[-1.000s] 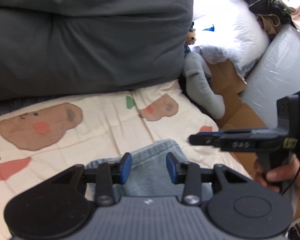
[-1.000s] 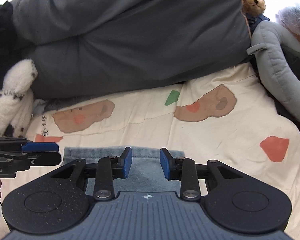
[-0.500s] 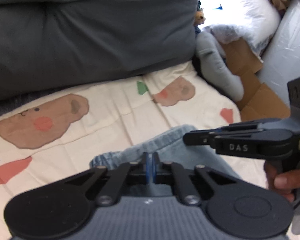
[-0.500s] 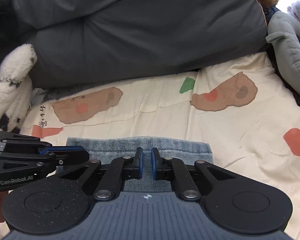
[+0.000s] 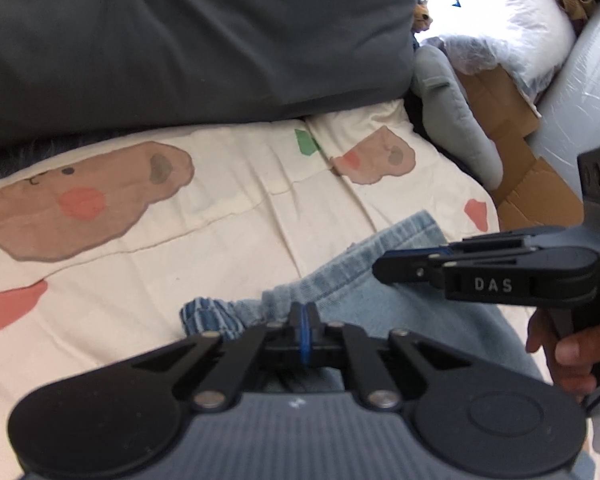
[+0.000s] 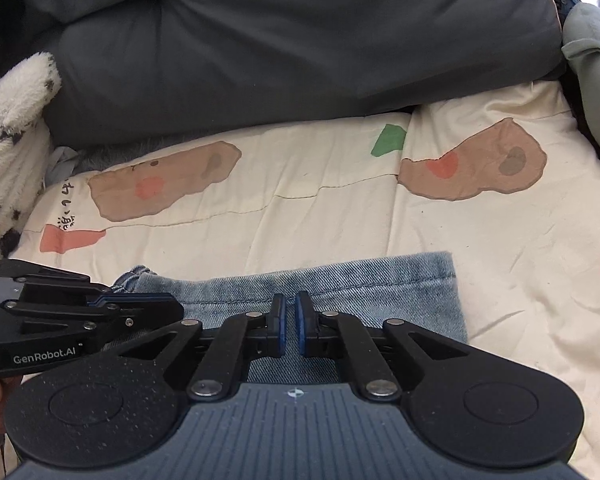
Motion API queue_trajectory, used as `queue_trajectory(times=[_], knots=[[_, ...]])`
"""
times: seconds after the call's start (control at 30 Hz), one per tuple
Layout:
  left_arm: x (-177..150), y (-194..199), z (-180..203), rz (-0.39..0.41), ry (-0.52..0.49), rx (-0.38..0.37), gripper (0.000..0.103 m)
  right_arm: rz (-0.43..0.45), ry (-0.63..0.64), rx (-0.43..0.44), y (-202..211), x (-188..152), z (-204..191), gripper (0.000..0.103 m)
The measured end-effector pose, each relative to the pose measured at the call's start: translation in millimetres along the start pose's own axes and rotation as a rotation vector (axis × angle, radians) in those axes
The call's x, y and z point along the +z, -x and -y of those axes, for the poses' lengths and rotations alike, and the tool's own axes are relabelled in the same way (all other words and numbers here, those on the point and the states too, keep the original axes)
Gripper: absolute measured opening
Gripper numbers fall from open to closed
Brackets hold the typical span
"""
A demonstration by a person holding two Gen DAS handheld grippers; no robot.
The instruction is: Fold clothes
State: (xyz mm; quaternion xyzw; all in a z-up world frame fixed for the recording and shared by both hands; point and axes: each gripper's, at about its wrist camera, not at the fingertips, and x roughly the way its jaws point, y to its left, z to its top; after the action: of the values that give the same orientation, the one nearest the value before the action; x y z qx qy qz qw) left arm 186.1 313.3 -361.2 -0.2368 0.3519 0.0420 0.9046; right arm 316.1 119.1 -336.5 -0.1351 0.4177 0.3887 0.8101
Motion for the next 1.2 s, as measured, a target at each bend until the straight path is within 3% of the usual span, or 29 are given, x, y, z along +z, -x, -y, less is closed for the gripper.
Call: queue_trajectory(times=[0.13, 0.4, 0.53, 0.57, 0.7, 0.77, 0.93, 1.0, 1.03, 1.07, 1.1, 1.13, 1.17, 1.2], knots=[[7.3, 7.1, 11.2, -0.004, -0.015, 0.019, 0.002, 0.019, -0.042, 0.014, 1.0, -3.4, 4.6, 0.008], [7.7, 29.4, 39.9, 0.035, -0.1, -0.045, 0.005, 0.054, -0.005, -0.009, 40.8, -6.2, 2.2, 0.012], [3.7, 23.6, 46.3, 0.024, -0.134, -0.055, 0.027, 0.051, 0.02, -0.023, 56.2, -21.7, 2.0, 0.013], [2.7, 20.6, 46.5, 0.019, -0.14, -0.052, 0.028, 0.048, 0.025, -0.026, 58.1, -25.6, 1.6, 0.013], [-1.4, 8.0, 46.5, -0.005, -0.169, -0.036, 0.023, 0.03, 0.015, -0.031, 52.8, -38.4, 5.9, 0.013], [-1.7, 2.8, 42.8, -0.018, -0.181, -0.012, 0.004, 0.02, 0.004, -0.032, 47.9, -44.2, 9.0, 0.013], [9.6, 0.1, 43.8, -0.075, -0.172, 0.026, 0.003, -0.003, -0.031, -0.037, 39.8, -55.6, 17.4, 0.013], [11.3, 7.7, 52.2, -0.053, -0.188, 0.016, 0.007, -0.017, -0.054, -0.05, 46.5, -55.2, 20.4, 0.014], [12.0, 11.7, 56.4, -0.04, -0.196, 0.009, 0.017, -0.011, -0.049, -0.057, 52.0, -57.4, 19.9, 0.016], [12.0, 15.6, 60.4, -0.026, -0.195, -0.011, 0.023, -0.004, -0.044, -0.063, 57.7, -59.6, 19.3, 0.026], [11.0, 17.9, 65.6, -0.016, -0.204, -0.029, 0.024, 0.002, -0.04, -0.069, 63.3, -61.9, 18.8, 0.034], [9.8, 19.8, 71.0, -0.007, -0.214, -0.046, 0.024, 0.017, -0.037, -0.067, 67.4, -64.4, 17.5, 0.05], [7.4, 19.0, 76.1, -0.002, -0.23, -0.059, 0.025, 0.032, -0.034, -0.065, 71.4, -66.9, 16.1, 0.06], [4.8, 17.7, 81.1, 0.001, -0.247, -0.071, 0.026, 0.047, -0.031, -0.063, 75.4, -69.4, 14.8, 0.061]])
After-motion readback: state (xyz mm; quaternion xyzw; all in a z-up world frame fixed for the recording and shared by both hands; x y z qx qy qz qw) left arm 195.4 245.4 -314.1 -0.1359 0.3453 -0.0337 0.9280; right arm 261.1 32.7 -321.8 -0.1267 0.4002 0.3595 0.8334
